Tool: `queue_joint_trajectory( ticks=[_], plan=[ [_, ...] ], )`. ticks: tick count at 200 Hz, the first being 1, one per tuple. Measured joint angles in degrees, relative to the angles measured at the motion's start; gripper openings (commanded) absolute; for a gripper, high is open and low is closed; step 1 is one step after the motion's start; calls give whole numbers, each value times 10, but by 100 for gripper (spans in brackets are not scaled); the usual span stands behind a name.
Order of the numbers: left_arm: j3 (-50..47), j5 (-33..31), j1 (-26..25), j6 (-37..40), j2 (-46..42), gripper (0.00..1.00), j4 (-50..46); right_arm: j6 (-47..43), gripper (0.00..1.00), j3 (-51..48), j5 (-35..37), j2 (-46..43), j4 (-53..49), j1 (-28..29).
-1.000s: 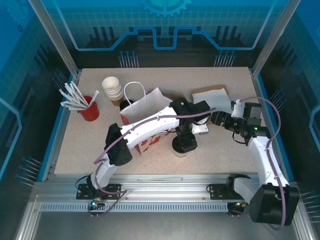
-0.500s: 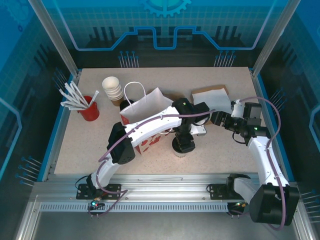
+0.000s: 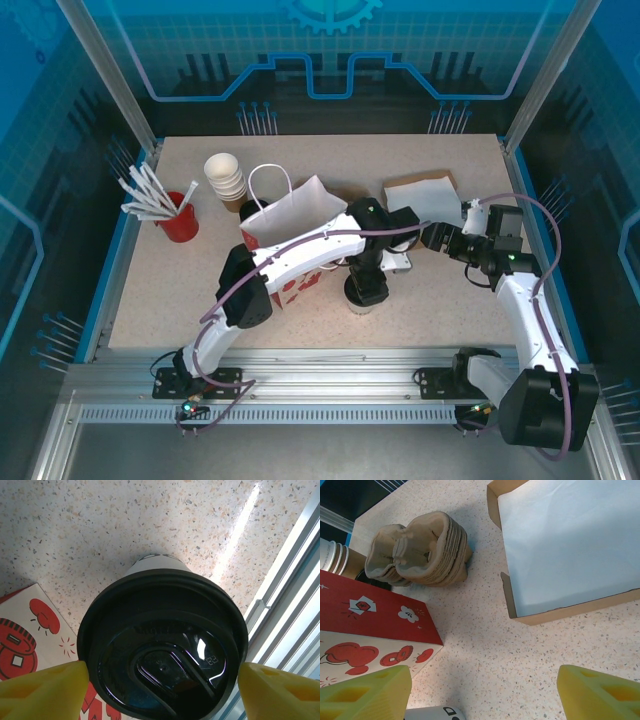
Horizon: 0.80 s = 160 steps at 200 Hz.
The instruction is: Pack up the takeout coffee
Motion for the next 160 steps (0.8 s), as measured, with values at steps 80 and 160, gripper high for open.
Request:
queue_joint_trajectory(
  ticks=[80,160],
  plan=[
    [0,-3,-9,0,3,80,0,0,78,0,-5,0,0,0],
    [0,-15,-14,-1,15,79,-7,-2,77,0,-11,2,0,0]
  ],
)
